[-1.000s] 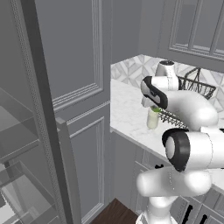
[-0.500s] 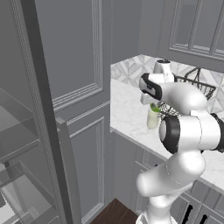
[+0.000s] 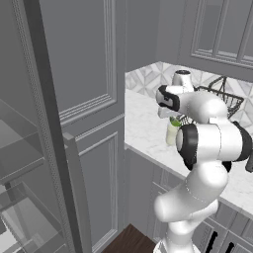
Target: Grab a lemon wedge from the fridge and one ice cube from the ice bowl, and put them in the glass of lemonade.
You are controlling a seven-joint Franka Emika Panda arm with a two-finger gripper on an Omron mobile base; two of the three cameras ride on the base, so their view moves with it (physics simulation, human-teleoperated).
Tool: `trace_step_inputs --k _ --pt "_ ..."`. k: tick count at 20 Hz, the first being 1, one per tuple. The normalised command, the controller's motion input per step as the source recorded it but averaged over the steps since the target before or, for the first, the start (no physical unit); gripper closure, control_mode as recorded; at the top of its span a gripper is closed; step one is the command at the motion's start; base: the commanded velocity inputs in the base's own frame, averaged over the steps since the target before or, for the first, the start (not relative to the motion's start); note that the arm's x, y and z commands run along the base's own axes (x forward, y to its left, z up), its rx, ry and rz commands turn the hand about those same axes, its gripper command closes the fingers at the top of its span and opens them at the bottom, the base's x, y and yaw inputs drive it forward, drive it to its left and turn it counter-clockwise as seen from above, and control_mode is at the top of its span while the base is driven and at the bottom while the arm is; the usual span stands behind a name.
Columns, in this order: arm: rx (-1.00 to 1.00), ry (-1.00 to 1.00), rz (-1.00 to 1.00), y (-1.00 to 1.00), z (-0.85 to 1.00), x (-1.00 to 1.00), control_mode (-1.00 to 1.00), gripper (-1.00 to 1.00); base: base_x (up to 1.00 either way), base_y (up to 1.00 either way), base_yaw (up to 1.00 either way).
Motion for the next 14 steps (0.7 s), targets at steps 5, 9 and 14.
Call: trace_step_inputs --k 5,9,14 --pt "0.0 0.0 -0.04 -0.06 0.0 0.12 -1.0 1.0 0.0 0.0 0.0" --pt "0.0 0.0 0.0 0.0 -0.02 0.02 -1.0 1.0 0.0 0.0 0.0" --pt "0.0 0.0 0.0 0.0 -0.09 0.0 -1.0 1.0 0.0 0.0 0.0"
